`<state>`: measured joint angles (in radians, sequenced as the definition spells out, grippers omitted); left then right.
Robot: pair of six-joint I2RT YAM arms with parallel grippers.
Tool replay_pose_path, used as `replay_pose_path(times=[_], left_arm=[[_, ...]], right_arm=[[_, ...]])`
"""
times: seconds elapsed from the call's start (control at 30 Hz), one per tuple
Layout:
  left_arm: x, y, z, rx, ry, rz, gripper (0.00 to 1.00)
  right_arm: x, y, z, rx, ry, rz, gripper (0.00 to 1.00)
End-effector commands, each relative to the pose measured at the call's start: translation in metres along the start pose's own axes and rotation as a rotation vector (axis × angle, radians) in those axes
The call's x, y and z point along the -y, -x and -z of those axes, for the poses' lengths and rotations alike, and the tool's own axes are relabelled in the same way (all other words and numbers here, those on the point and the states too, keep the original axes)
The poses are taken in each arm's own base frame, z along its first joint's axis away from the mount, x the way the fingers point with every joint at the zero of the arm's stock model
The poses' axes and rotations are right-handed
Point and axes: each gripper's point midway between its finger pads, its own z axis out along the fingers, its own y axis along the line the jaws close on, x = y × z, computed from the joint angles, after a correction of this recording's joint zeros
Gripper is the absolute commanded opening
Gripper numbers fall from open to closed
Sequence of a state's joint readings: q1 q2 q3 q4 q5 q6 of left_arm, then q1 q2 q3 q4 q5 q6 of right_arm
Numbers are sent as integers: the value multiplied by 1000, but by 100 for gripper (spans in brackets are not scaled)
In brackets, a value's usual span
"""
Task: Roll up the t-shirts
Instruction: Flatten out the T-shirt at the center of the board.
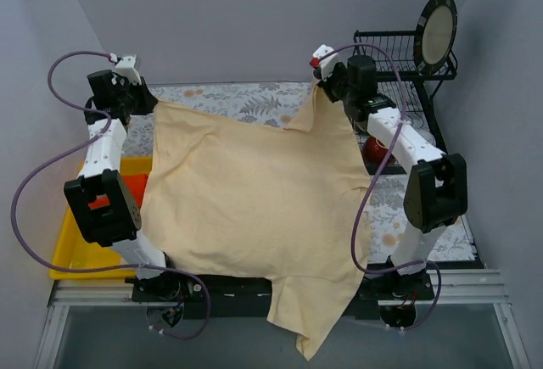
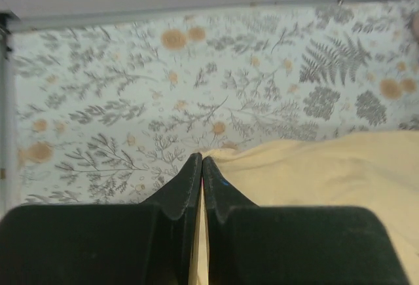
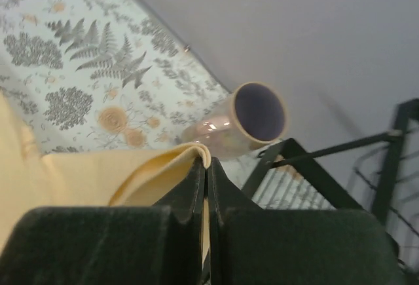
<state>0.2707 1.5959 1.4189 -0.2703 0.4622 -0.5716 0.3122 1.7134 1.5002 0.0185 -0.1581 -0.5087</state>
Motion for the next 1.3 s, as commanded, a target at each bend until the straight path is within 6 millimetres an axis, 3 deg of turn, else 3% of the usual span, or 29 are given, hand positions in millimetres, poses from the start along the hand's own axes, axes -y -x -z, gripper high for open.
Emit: replay_pose_path(times=[0.0, 0.03, 0.07, 0.1, 0.13, 0.17, 0.2, 0.27, 0.3, 0.4, 0.5, 0.53, 0.7, 0.83, 1.1, 1.17, 1.2, 1.27], left_arm=[[-10, -19, -45, -40, -68, -36, 0], [-14, -28, -56, -67, -70, -19, 0], [-22, -36, -77, -91, -75, -10, 0], [-26, -38, -85, -100, -63, -7, 0], [-30, -40, -94, -103, -57, -14, 0], [-34, -40, -106, -104, -54, -20, 0], [-39, -40, -113, -105, -39, -27, 0], [-46, -50, -127, -126, -27, -35, 0], [-48, -40, -131, -106, -17, -46, 0], [-61, -37, -144, -102, 21, -58, 0], [-68, -33, -150, -91, 43, -50, 0], [-68, -22, -150, -64, 46, -55, 0], [-66, -8, -152, -33, 35, -49, 0], [-63, -6, -146, -33, 30, -59, 0], [-46, 16, -123, 5, -6, -76, 0], [-38, 17, -118, 2, -39, -74, 0], [-33, 20, -113, 4, -52, -77, 0], [-28, 17, -108, -8, -75, -73, 0]], right_arm=[[-1, -16, -52, 12, -14, 56, 1], [-1, -31, -64, -33, -19, 59, 1], [13, -17, -75, -12, -53, 73, 1], [8, -46, -97, -66, -41, 73, 1], [17, -47, -105, -82, -75, 92, 1], [31, -33, -112, -58, -107, 108, 1], [28, -49, -127, -83, -104, 115, 1], [42, -42, -137, -74, -150, 150, 1], [39, -56, -146, -94, -153, 154, 1], [45, -66, -155, -111, -188, 177, 1], [51, -71, -156, -123, -224, 182, 1], [53, -72, -154, -129, -235, 180, 1], [63, -66, -144, -131, -263, 169, 1], [49, -75, -135, -160, -209, 163, 1], [48, -60, -105, -180, -206, 100, 1], [50, -45, -94, -158, -211, 89, 1], [39, -57, -90, -196, -181, 82, 1], [35, -42, -76, -176, -177, 83, 1]])
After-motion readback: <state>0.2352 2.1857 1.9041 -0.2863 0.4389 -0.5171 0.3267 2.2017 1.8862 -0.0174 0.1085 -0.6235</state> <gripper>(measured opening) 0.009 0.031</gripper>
